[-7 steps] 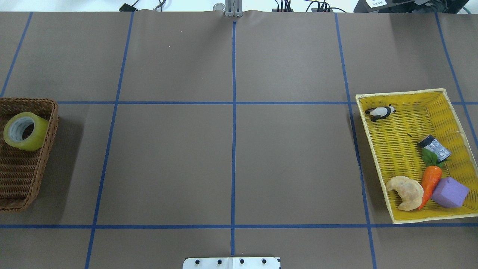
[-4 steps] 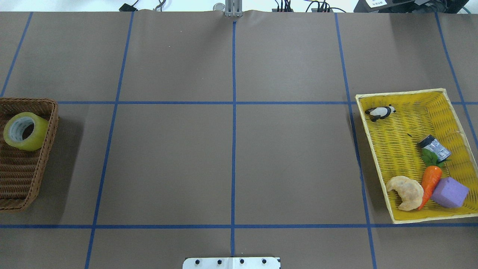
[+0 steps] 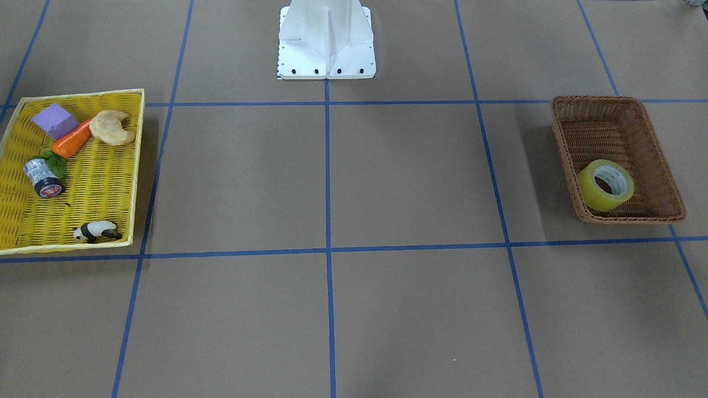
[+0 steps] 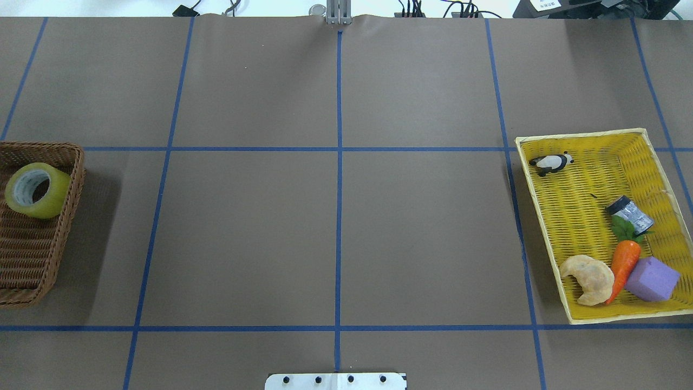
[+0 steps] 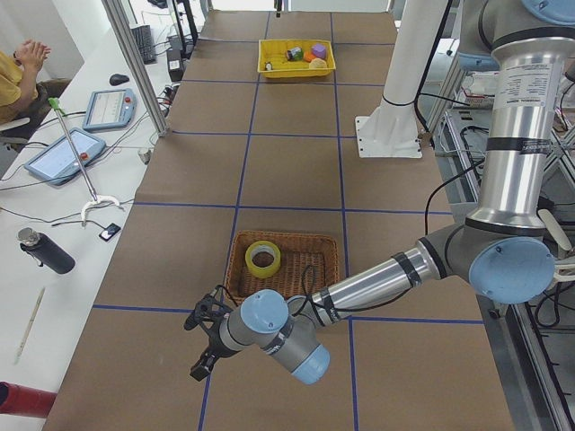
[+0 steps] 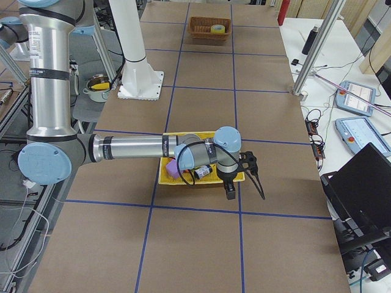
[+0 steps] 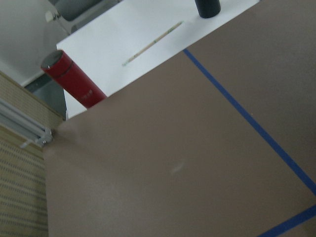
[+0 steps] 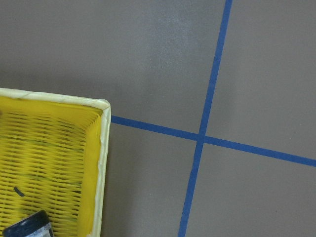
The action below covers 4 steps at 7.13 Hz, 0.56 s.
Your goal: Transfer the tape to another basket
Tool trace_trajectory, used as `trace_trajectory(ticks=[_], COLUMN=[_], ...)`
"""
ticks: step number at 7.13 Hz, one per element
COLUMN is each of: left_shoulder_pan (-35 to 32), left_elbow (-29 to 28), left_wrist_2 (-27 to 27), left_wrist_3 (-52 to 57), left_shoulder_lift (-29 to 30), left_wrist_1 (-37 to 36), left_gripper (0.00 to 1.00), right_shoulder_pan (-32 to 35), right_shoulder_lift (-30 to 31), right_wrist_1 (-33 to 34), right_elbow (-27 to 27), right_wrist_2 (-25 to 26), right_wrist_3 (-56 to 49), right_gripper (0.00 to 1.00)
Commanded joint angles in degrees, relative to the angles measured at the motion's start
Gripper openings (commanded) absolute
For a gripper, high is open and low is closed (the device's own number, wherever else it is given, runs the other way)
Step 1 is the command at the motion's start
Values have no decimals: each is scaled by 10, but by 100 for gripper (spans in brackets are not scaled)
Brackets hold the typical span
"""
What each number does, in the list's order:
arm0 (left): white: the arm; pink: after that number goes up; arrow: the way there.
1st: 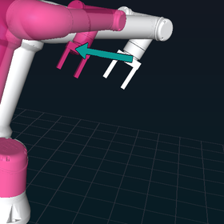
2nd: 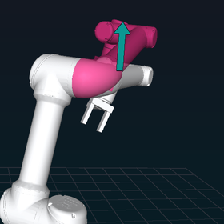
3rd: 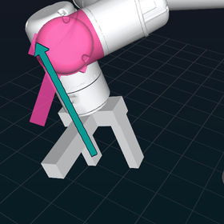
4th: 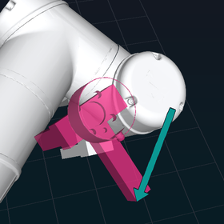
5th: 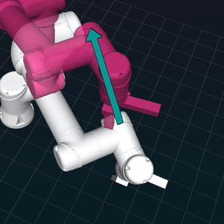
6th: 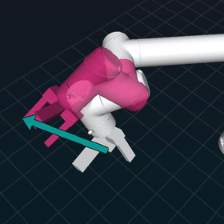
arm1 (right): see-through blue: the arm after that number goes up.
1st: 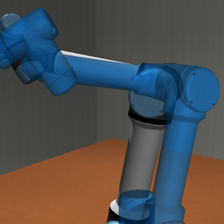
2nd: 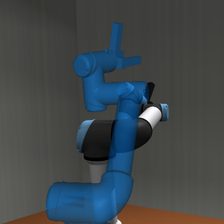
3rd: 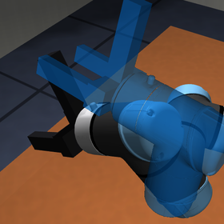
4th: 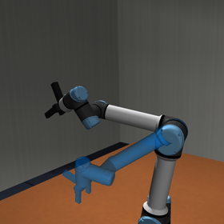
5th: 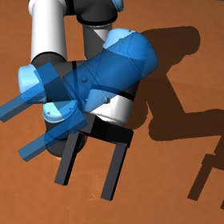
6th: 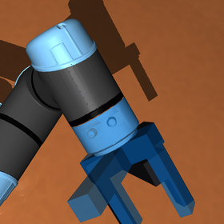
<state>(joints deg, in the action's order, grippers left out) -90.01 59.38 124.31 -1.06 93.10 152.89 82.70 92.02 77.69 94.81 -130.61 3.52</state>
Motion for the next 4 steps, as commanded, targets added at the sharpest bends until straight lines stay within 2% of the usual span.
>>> trace_trajectory(ticks=[1, 3, 4], left_shoulder_pan=[1, 3, 2], left_elbow=[14, 20, 29], left_wrist_2=[23, 23, 43], left_wrist_3=[0, 1, 0], left_shoulder_lift=[-5, -7, -27], left_wrist_1=[-111, -160, -145], left_gripper=[99, 99, 99], right_shoulder_pan=[0, 0, 0], right_shoulder_lift=[0, 0, 0], right_wrist_1=[-1, -1, -1], right_elbow=[-5, -6, -6], right_wrist_2=[0, 0, 0], right_wrist_3=[-1, -1, -1], right_gripper=[100, 100, 100])
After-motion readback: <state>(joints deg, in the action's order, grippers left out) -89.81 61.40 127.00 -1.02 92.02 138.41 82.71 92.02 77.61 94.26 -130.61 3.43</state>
